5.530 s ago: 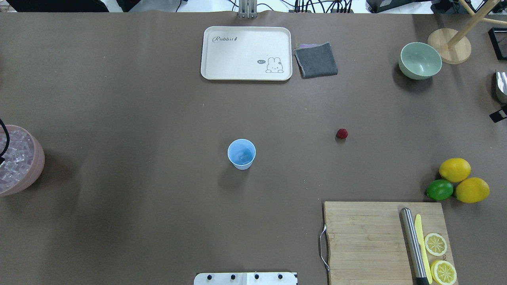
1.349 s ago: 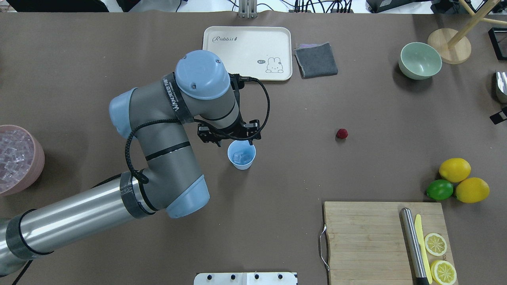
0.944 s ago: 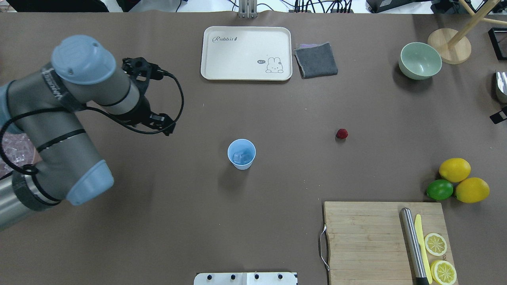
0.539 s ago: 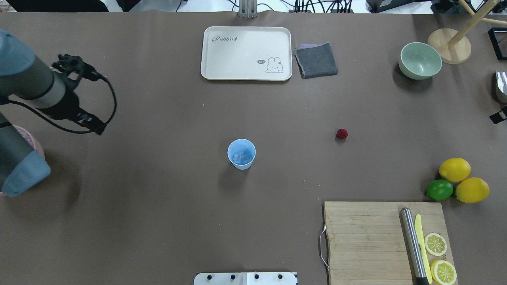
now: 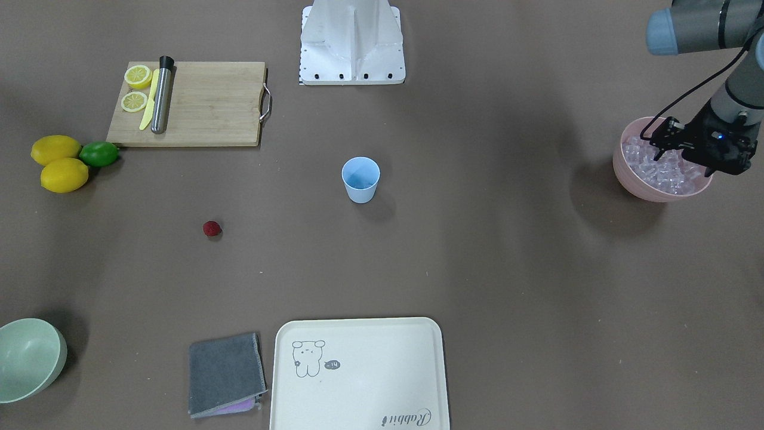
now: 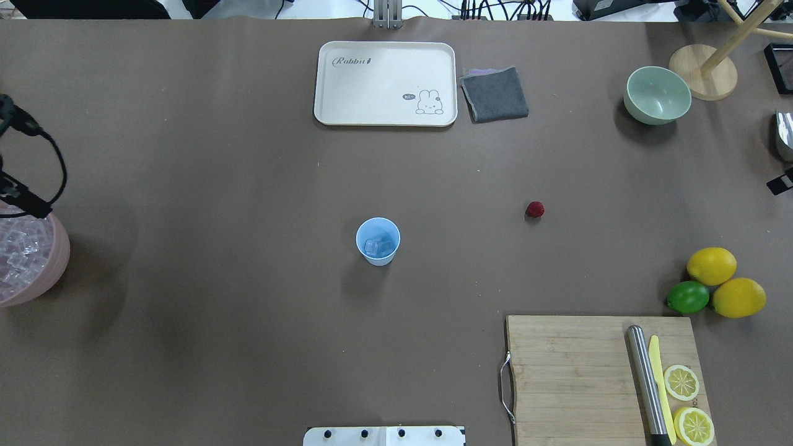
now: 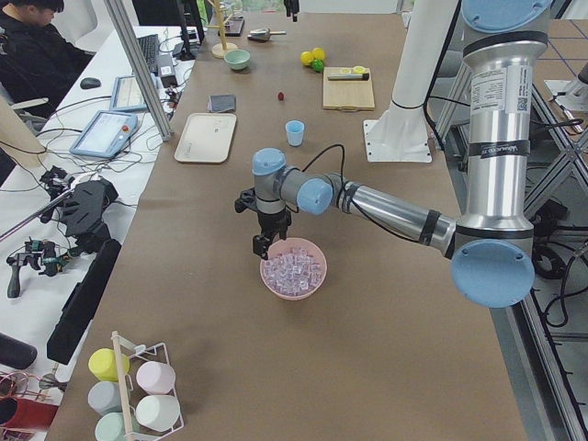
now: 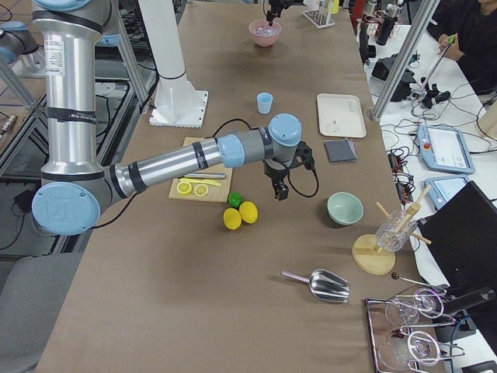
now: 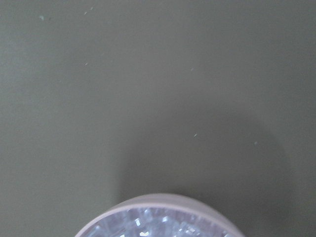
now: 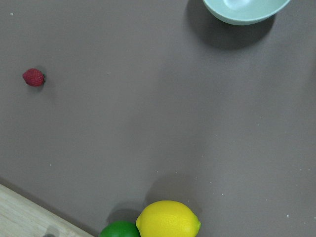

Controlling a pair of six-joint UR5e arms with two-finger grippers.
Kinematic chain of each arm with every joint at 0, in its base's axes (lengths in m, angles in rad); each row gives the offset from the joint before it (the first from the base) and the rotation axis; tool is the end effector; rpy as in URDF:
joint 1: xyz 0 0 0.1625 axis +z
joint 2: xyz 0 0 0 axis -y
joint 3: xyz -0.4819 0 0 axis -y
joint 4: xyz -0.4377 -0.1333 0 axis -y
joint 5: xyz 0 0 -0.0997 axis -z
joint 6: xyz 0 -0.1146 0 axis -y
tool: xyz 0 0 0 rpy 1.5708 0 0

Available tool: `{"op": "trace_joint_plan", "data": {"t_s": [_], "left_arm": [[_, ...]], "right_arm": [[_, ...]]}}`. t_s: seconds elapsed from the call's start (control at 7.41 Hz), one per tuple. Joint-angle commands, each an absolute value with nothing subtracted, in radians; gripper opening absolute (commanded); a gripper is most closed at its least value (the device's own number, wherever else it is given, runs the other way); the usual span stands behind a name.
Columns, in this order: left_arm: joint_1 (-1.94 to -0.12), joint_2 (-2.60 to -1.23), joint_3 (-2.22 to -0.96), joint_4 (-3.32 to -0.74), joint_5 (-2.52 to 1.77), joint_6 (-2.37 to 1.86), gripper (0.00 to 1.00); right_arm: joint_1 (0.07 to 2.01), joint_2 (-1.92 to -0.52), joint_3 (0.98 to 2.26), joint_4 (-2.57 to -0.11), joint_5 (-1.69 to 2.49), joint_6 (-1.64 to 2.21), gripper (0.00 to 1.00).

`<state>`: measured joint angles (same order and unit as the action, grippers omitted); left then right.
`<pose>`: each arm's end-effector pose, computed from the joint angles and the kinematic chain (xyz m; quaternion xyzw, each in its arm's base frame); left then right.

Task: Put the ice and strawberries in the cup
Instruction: 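Move the left gripper back to the pink ice bowl, then lower the left gripper into the ice cubes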

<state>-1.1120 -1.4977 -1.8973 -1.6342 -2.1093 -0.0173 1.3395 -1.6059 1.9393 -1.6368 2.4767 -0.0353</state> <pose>0.1608 -0.4938 0.5958 0.0858 0.2911 0.2494 0.9196 -0.0753 -0.5078 0.5427 0.0768 -0.4434 -0.1763 0.8755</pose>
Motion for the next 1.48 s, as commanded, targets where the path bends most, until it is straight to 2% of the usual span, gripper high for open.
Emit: {"op": "trace_joint_plan", "data": {"t_s": [0.0, 0.13, 0.4, 0.67, 1.08, 1.35], "left_arm": [[-1.127, -1.448, -1.887, -1.658, -2.118, -0.138, 0.98], [-1.127, -1.430, -1.896, -1.660, -2.141, -0.305, 0.98], [-1.129, -1.346, -1.861, -1.769, -2.210, -0.376, 0.98], [-1.126, -1.341, -1.795, -1.987, -2.230, -0.613, 0.98], [-1.112, -1.358, -1.784, -1.997, -2.252, -0.678, 0.96], [-1.109, -1.351, -1.757, -2.031, -2.250, -0.672, 0.89]], "right_arm": [[1.341, -1.606, 1.944, -1.637, 2.477, -0.032, 1.00], [1.341, -1.608, 1.947, -1.637, 2.477, -0.032, 1.00], [1.341, -1.617, 1.959, -1.637, 2.477, -0.032, 1.00], [1.341, -1.624, 1.977, -1.637, 2.479, -0.031, 1.00], [1.341, -1.644, 1.991, -1.637, 2.479, -0.031, 1.00], [1.341, -1.644, 1.991, -1.637, 2.479, -0.031, 1.00]]}}
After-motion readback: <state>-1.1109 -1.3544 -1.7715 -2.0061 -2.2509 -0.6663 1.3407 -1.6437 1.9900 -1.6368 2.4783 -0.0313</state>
